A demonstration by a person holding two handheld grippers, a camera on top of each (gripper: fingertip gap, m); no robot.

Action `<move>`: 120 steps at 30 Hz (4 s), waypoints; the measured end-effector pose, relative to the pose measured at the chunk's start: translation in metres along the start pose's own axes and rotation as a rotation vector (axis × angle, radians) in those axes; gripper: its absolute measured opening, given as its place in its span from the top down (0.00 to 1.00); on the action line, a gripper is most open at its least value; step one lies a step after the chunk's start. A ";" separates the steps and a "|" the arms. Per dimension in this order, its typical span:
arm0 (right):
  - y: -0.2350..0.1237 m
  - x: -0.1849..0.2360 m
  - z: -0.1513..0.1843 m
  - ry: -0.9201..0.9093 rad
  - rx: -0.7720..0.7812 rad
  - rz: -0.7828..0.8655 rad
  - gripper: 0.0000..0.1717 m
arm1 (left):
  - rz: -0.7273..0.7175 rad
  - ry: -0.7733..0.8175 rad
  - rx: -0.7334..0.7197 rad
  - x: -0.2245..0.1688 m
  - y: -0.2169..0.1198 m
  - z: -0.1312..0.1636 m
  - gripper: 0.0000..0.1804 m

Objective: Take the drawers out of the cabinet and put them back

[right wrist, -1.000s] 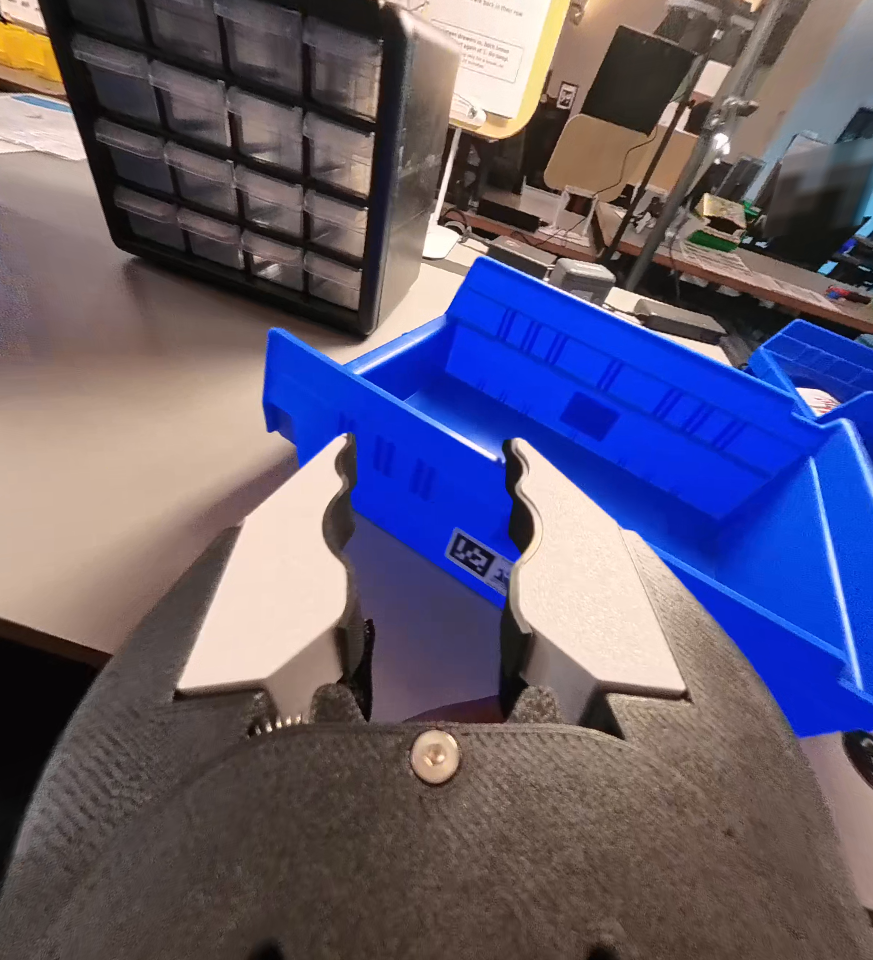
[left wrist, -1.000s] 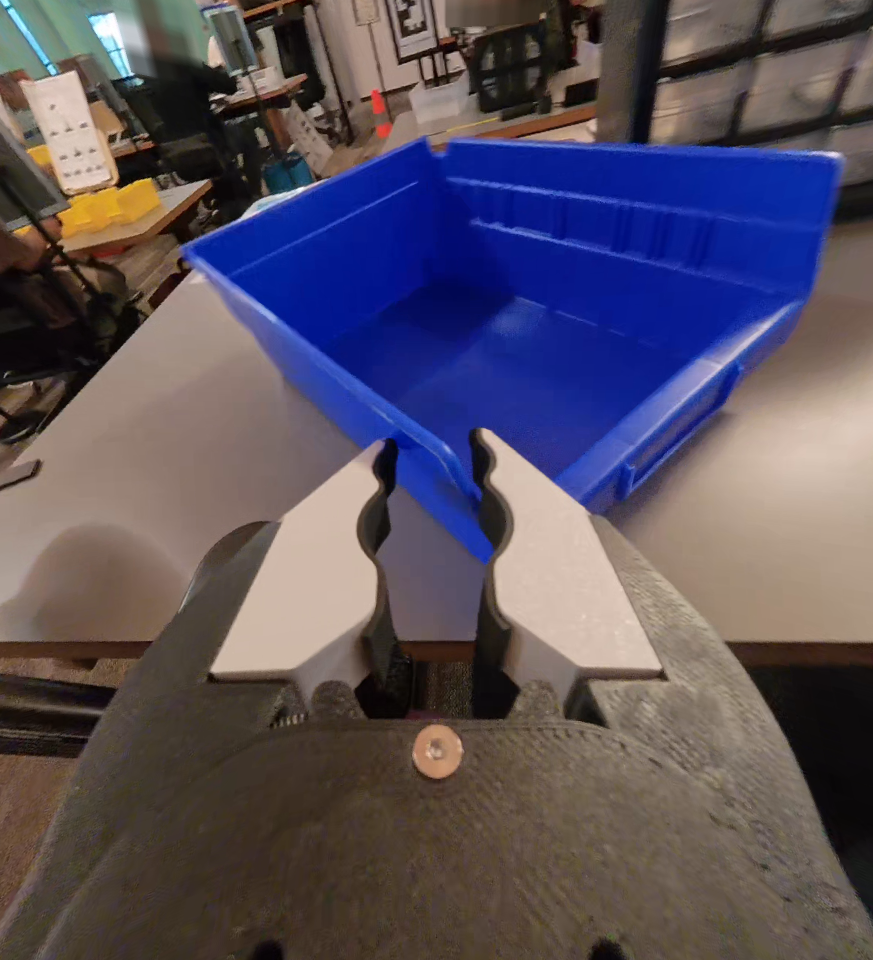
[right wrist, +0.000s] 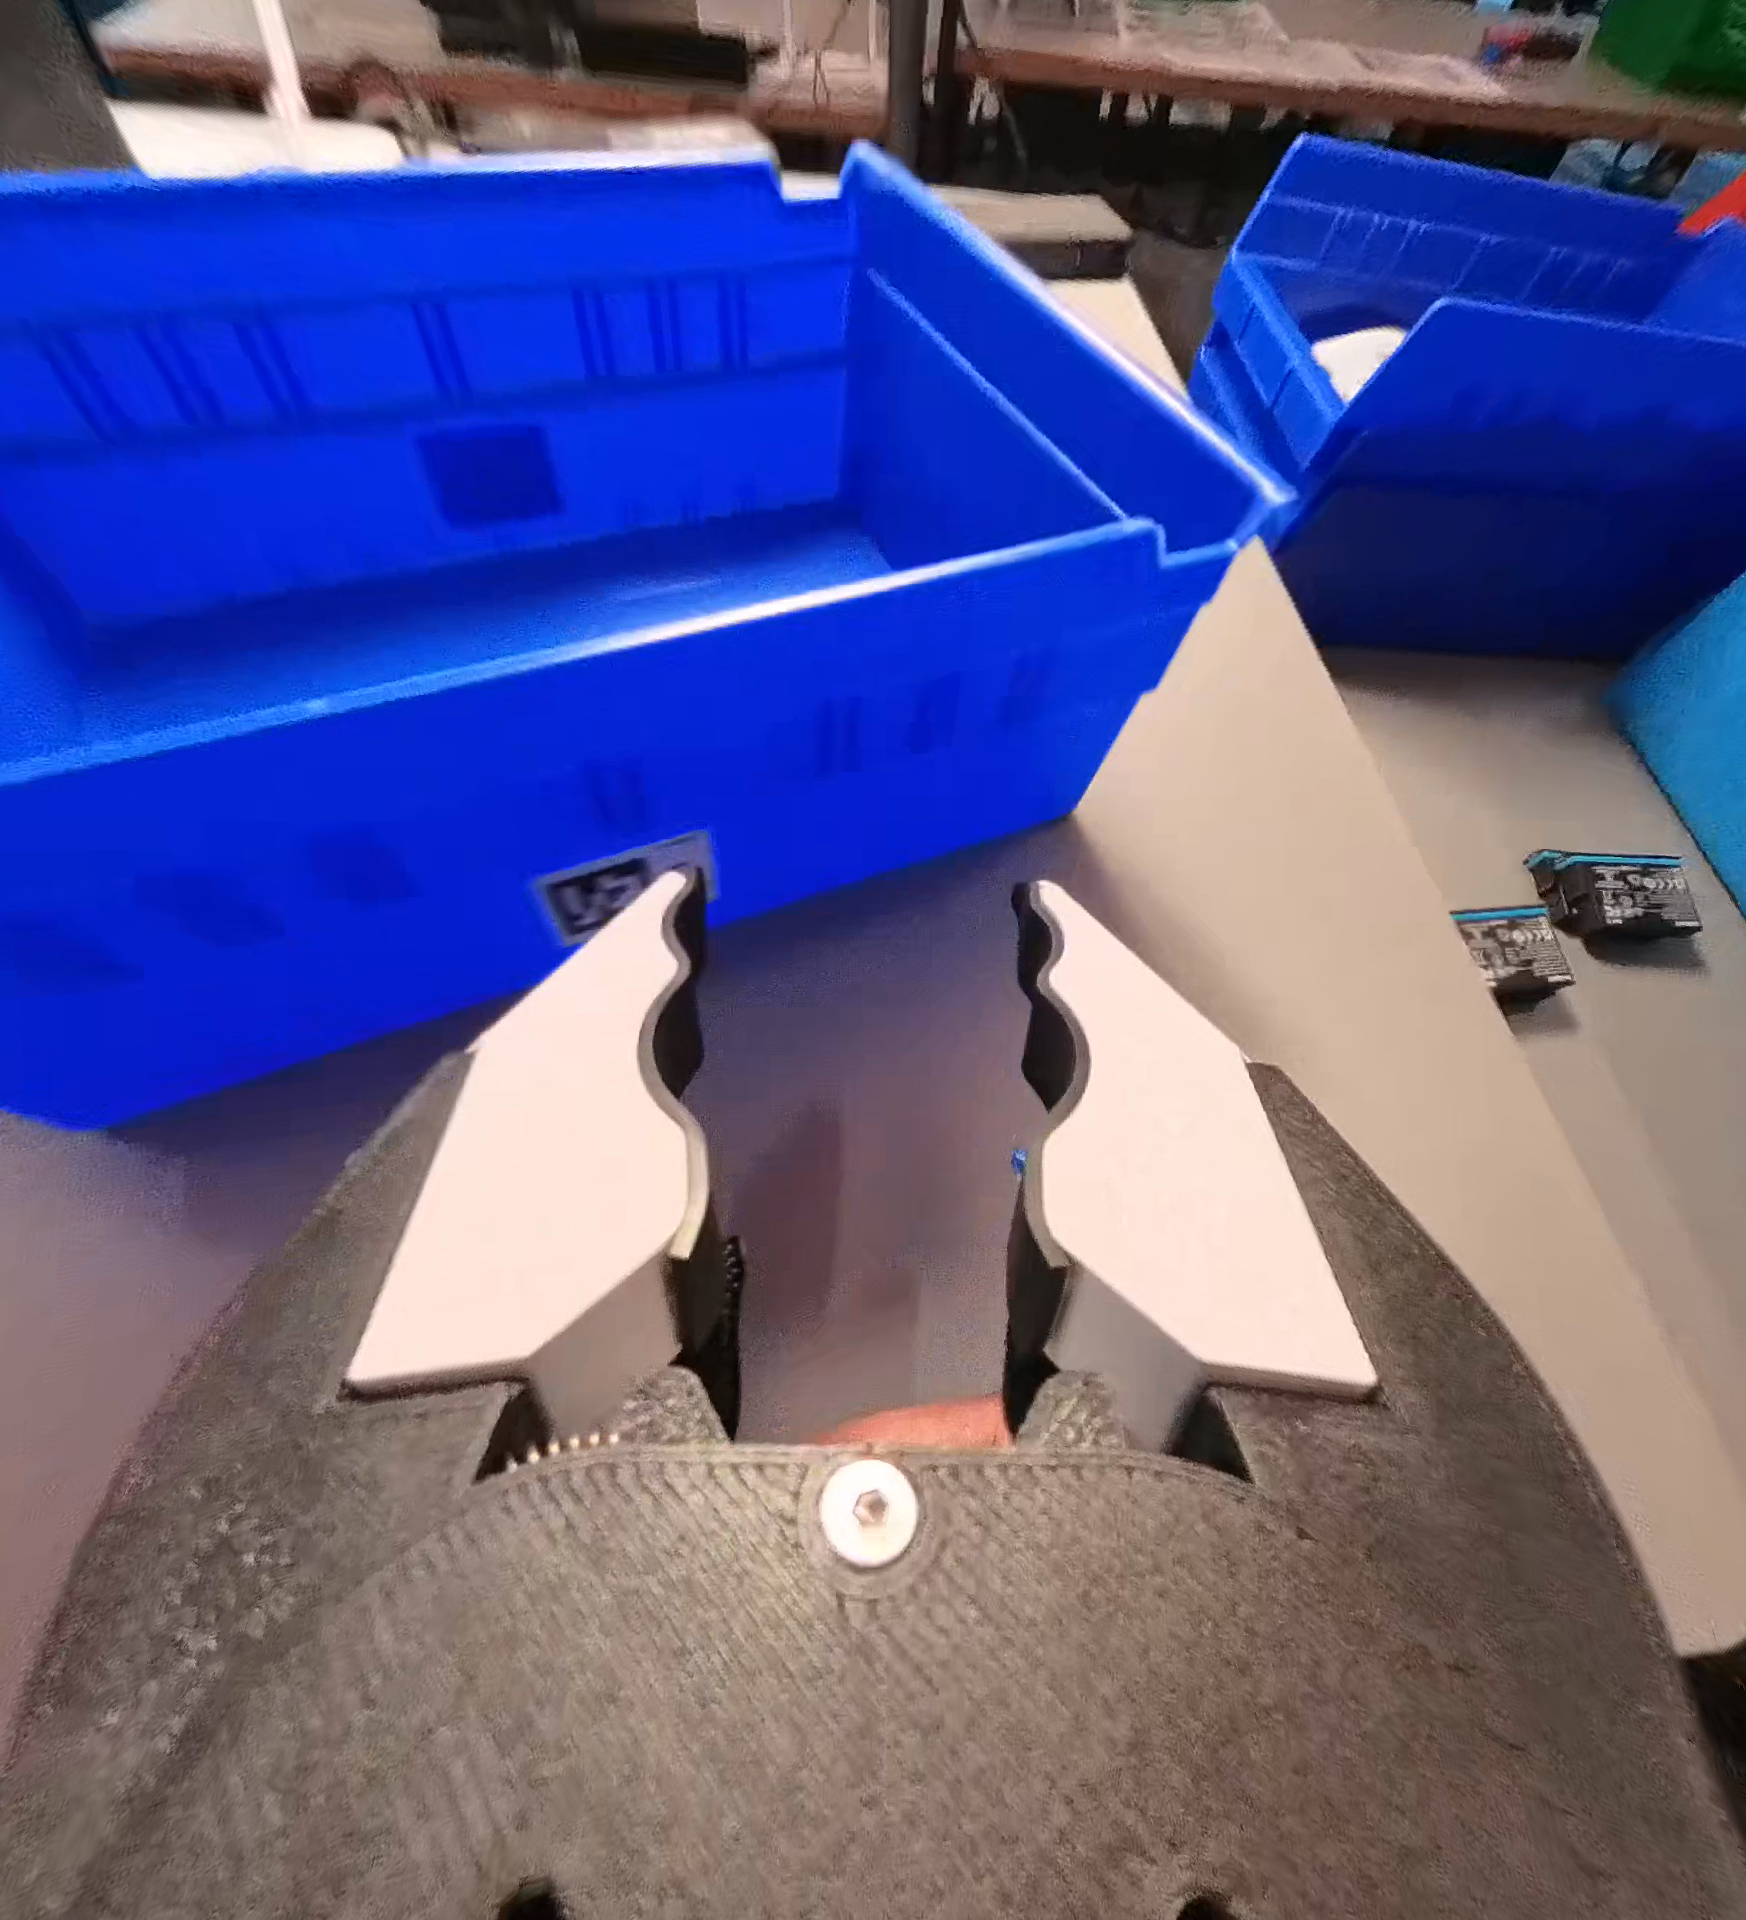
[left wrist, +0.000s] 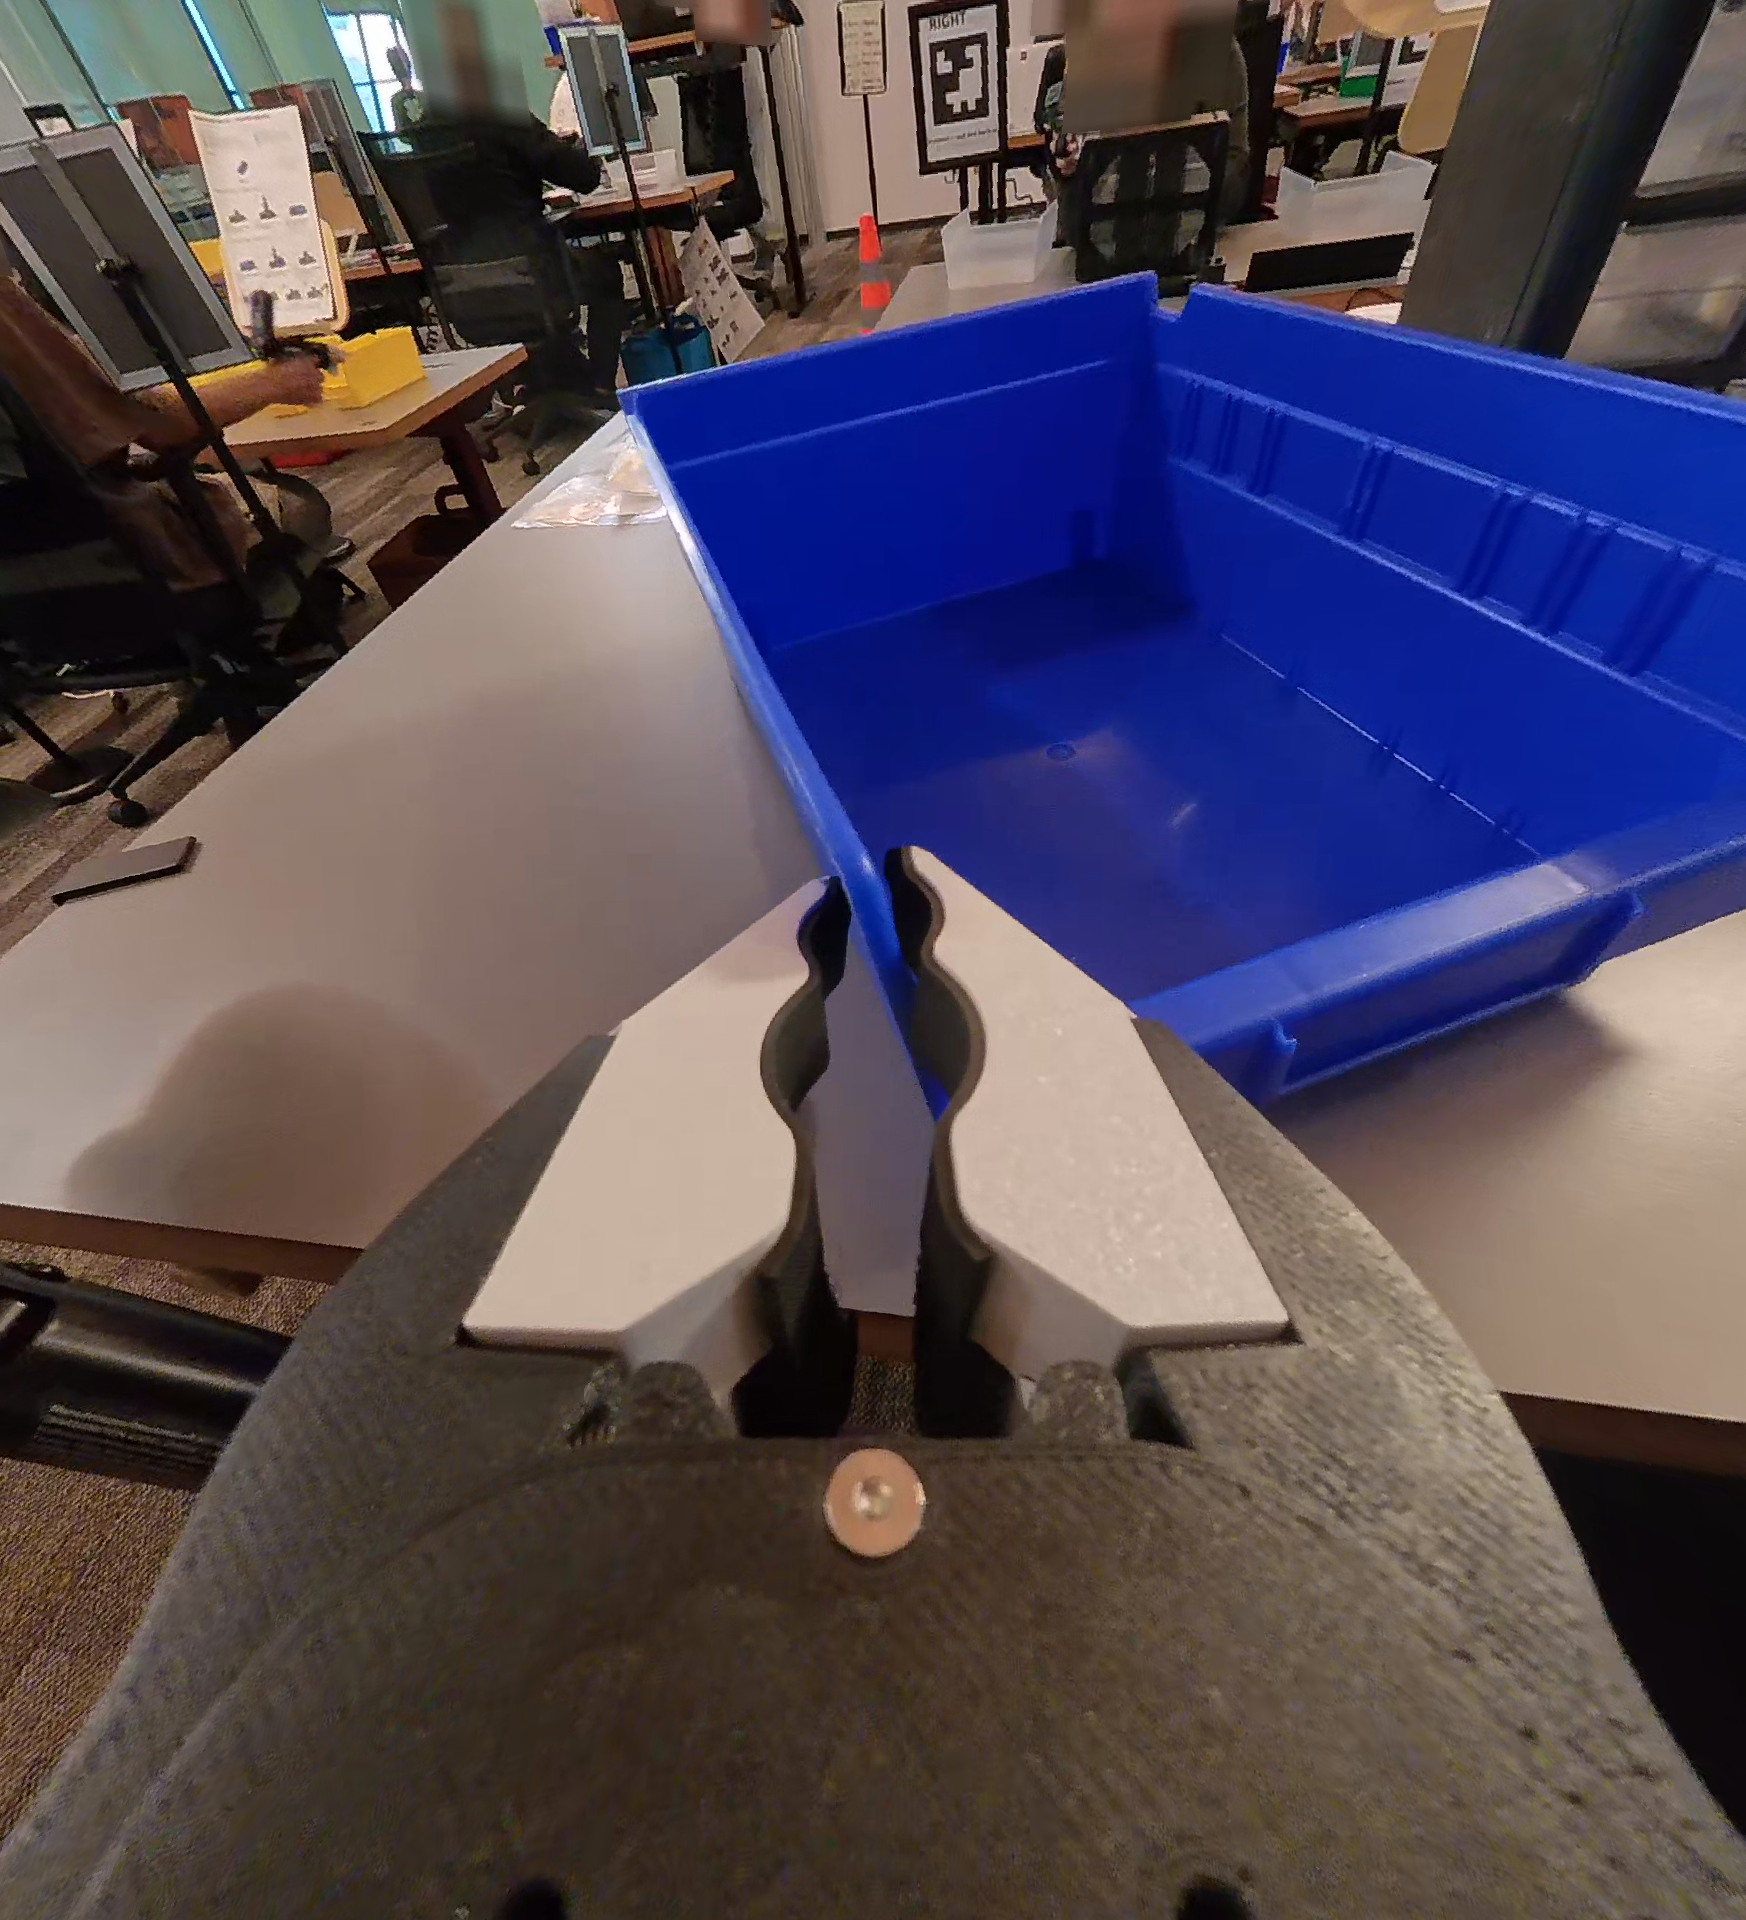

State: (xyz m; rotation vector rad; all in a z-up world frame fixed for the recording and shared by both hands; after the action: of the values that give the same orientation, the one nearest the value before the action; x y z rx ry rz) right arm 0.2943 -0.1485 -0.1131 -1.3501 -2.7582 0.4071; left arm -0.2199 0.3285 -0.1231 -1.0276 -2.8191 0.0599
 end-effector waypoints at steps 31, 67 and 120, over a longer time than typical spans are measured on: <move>-0.060 0.108 -0.028 0.004 -0.278 -0.144 0.65 | -0.134 0.011 -0.056 0.024 -0.007 -0.019 0.81; -0.021 0.110 -0.007 0.040 -0.264 0.013 0.97 | 0.245 0.214 -0.118 -0.128 0.061 -0.034 0.96; -0.002 0.071 -0.006 -0.020 -0.197 -0.011 0.97 | 0.123 0.095 -0.028 0.003 0.120 -0.024 0.98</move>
State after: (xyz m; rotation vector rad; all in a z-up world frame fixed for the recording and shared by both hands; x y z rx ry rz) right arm 0.2497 -0.0933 -0.1123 -1.3747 -2.8859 0.1516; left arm -0.1423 0.4220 -0.1097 -1.1771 -2.6766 -0.0157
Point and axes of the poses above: each gripper's, where its closed fingertips meet, y out along the fingers, z out of its underside, x = y × z across the jaws, the point moved 9 cm from there along -y, back along the fingers, and after that the axes turned 10 degrees about -x, right-handed, at the moved point
